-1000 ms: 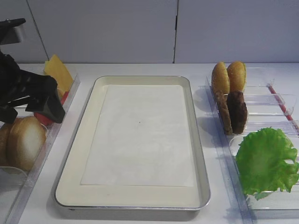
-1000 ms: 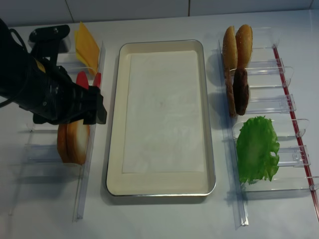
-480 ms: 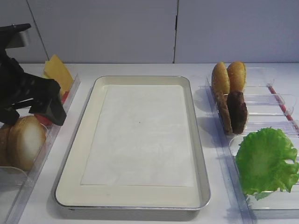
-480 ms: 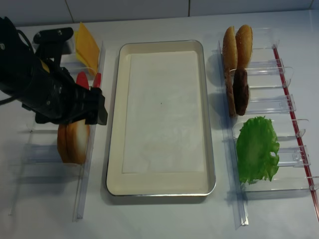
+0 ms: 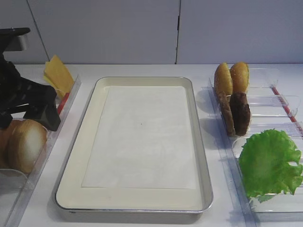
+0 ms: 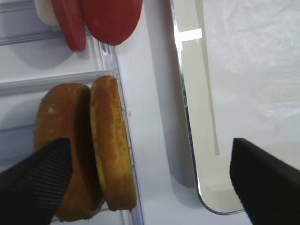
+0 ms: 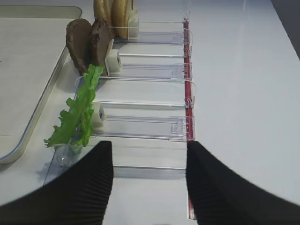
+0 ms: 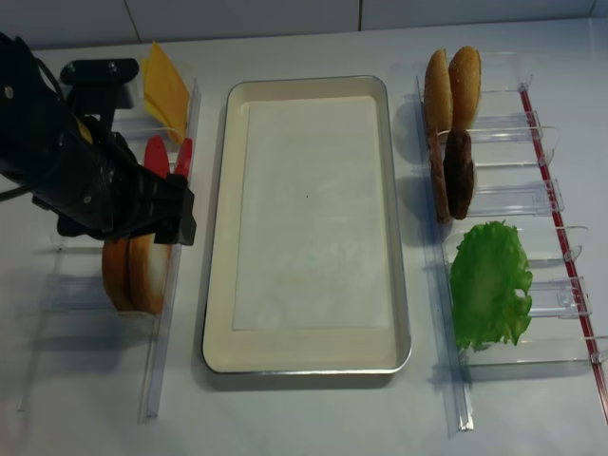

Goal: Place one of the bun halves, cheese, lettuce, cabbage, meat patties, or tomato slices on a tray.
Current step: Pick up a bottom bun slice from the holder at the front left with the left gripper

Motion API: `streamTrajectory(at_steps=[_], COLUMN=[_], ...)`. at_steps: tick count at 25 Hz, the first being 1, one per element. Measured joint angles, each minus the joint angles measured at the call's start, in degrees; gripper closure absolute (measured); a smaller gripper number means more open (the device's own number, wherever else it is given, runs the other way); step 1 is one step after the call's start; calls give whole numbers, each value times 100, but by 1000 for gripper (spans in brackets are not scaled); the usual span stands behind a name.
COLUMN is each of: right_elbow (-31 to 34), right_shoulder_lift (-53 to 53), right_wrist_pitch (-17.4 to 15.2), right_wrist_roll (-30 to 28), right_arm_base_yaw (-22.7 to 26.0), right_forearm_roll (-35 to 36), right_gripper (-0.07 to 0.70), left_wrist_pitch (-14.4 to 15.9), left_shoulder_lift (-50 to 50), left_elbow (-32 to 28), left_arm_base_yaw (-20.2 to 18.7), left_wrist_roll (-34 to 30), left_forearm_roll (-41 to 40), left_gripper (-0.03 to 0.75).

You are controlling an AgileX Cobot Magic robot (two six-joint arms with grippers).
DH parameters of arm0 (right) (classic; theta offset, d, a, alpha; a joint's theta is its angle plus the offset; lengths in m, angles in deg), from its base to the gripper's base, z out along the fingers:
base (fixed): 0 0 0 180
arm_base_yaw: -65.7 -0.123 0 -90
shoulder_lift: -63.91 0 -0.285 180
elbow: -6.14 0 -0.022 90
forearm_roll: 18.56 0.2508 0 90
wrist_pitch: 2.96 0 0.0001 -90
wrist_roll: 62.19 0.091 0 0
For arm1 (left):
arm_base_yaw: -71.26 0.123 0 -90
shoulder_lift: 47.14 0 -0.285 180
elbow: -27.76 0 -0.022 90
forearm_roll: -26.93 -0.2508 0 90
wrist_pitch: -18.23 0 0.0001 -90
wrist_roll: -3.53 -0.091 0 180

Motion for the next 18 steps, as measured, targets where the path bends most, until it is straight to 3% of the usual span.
streamTrajectory(at_steps=[7,18], right_elbow=[0,0], right_shoulder_lift=[0,0], right_wrist_pitch=[0,0], right_wrist_roll=[0,0], right_arm_base_yaw=[0,0], right_forearm_roll=[0,0], right_gripper=[230,230], left_wrist_pitch=[0,0], left_shoulder_lift=[75,213], left_elbow=[0,8], left_arm_base_yaw=[-19,-19], left_wrist_roll=[18,55], left_forearm_roll=[63,67], left_gripper=[58,183])
